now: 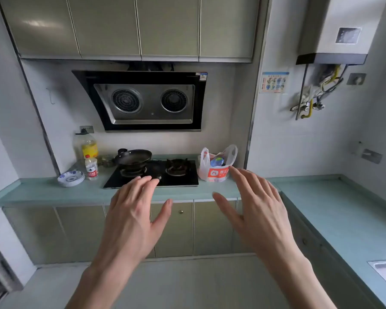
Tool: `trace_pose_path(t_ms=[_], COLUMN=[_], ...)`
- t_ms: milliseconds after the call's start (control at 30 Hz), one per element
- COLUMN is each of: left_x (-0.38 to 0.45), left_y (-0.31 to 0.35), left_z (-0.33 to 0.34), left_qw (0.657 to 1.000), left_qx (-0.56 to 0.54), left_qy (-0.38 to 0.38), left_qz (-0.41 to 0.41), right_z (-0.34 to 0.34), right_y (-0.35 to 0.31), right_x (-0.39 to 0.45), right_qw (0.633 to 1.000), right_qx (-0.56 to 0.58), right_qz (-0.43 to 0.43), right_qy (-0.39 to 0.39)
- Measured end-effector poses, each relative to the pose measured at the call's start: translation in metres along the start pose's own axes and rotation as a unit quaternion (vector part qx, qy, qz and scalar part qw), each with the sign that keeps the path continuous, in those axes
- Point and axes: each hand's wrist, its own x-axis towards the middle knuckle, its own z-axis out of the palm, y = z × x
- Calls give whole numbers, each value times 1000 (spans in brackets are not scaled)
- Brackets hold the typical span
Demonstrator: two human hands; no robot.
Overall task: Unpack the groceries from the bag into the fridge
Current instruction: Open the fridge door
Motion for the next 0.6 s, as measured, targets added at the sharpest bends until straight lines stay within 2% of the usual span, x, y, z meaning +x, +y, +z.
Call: trace_pose_path(t_ms=[200,400,600], left_x=[53,100,116], left_y=[-6,-14,-40], left_z=[49,88,93], left_qw=[999,998,987], left_qx=[16,49,123], left_qy=[-15,9,8], left_qz=[-23,-43,-102], right_z=[51,101,151], right_y=[32,66,46], right_x=[61,121,174], right_qw=[999,995,985], right_qx=[43,85,132], right_qz=[-22,-48,-107], right_qy=[-2,-5,-26])
